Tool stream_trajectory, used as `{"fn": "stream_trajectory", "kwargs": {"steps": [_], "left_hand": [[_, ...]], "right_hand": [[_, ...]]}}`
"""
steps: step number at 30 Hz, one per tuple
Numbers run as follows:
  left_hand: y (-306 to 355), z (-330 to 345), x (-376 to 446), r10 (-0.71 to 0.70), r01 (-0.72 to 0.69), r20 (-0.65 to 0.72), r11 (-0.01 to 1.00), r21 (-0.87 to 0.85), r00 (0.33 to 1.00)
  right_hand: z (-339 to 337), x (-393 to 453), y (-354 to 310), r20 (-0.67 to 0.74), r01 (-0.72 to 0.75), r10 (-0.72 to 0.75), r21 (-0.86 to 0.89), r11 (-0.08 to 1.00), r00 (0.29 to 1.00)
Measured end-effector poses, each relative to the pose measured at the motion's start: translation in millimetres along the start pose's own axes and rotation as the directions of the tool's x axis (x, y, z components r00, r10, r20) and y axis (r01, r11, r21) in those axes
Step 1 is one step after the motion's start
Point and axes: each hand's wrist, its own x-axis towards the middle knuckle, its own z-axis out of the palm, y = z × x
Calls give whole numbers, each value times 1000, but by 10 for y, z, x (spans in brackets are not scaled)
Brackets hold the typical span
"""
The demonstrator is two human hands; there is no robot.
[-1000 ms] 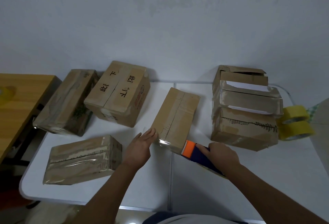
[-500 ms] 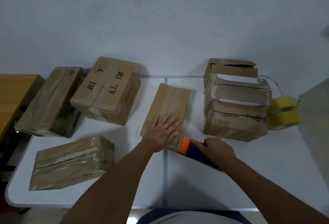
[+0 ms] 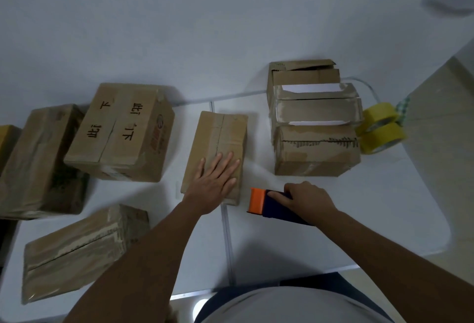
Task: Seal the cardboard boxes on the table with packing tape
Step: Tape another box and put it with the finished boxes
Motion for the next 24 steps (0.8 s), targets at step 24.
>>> {"fn": "stream_trajectory", "kwargs": {"steps": [24], "left_hand": [[454, -121, 0, -158, 132, -52, 932, -336, 986]], "right_hand": [[-47, -60, 260, 152, -124, 112, 73, 990, 982]]}}
